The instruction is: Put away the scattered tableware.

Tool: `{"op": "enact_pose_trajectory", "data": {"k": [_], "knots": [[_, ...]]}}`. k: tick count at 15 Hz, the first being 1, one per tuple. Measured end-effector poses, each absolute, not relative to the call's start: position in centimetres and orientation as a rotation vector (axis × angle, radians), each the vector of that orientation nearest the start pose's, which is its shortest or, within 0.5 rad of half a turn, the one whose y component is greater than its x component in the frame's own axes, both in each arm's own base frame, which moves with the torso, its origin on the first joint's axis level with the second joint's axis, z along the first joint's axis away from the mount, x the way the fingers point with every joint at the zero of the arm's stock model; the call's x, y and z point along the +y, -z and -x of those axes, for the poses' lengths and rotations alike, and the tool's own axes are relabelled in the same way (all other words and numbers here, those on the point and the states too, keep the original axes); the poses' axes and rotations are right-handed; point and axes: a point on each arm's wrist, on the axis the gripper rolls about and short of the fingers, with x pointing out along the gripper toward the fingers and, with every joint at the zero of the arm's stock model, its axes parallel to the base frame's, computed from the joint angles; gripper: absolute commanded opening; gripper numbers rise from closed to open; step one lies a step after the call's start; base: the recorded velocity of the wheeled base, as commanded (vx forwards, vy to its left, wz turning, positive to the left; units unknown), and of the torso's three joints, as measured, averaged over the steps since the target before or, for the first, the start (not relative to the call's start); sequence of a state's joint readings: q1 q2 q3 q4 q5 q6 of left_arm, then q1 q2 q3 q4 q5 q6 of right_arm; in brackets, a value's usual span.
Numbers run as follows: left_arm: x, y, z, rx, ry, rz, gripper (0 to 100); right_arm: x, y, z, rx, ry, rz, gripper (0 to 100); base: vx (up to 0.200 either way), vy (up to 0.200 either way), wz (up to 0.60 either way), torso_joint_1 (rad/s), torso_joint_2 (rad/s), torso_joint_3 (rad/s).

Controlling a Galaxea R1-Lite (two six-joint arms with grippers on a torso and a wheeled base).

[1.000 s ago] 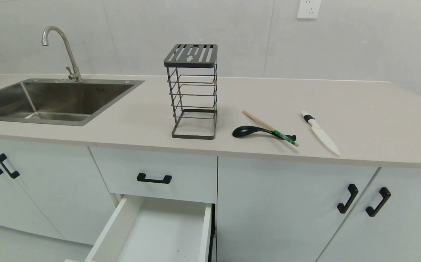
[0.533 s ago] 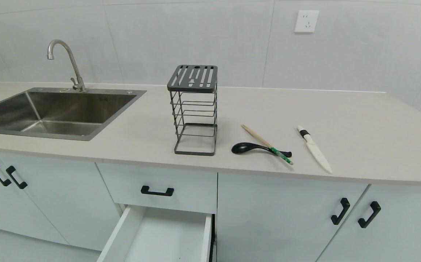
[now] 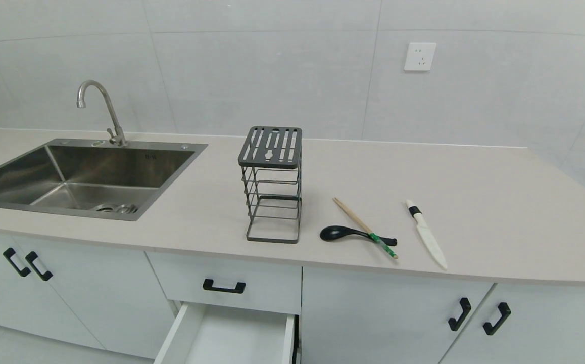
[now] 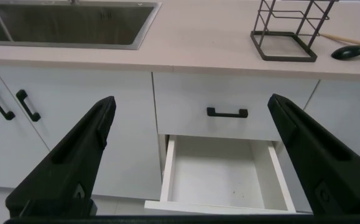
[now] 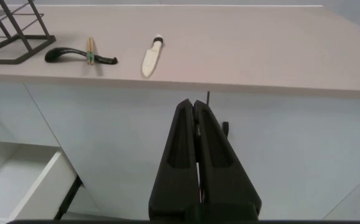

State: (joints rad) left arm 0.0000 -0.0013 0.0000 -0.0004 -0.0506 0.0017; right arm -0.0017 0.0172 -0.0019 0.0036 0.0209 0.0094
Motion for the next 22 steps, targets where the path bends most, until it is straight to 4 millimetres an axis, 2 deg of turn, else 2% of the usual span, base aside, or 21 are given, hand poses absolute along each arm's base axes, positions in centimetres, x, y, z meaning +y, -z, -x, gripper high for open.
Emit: {"op": "enact_pose_trajectory", "data": {"k": [14, 15, 22], "knots": [[-0.11, -7.55, 2.29, -0.001, 0.051, -0.002, 100, 0.06, -7.60, 2.16, 0.019, -0.026, 0.001, 0, 0.000, 0.000, 0.09, 0.013, -0.03, -0.012], [-0.11, -7.55, 2.29, -0.001, 0.050, -0.002, 100, 0.06, -7.59, 2.16, 0.019, -0.026, 0.000, 100, 0.000, 0.000, 0.00, 0.000, 0.00, 0.000], [-0.11, -7.55, 2.29, -0.001, 0.050, -0.001, 100, 0.12, -7.90, 2.18, -0.008, -0.048, 0.057, 100, 0.000, 0.000, 0.00, 0.000, 0.00, 0.000]]}}
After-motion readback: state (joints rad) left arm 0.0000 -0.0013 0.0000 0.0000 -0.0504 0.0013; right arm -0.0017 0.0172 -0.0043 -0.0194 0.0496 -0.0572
